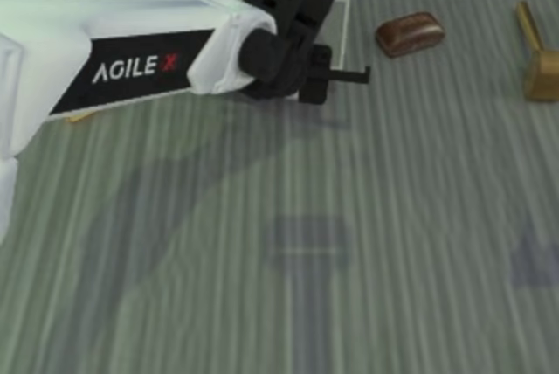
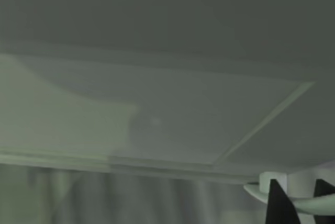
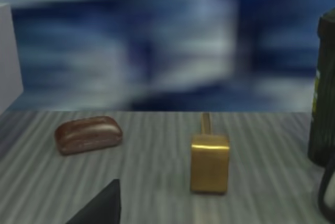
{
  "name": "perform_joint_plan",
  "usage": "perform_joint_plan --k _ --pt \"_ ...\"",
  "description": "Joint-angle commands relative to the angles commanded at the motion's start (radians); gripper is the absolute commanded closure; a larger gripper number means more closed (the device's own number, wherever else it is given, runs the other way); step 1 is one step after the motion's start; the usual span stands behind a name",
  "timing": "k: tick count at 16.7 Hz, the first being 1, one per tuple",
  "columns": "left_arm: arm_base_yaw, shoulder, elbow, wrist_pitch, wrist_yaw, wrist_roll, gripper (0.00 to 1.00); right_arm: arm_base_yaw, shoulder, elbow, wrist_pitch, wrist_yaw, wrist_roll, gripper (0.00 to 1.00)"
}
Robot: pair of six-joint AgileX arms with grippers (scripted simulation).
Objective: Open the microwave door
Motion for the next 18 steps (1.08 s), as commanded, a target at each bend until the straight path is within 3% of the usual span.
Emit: perform_joint_plan --k 18 --pt "0.009 -0.032 -0.05 0.028 0.033 0.042 1.0 0.0 0.0 0.0 0.0 0.0 0.0 0.0"
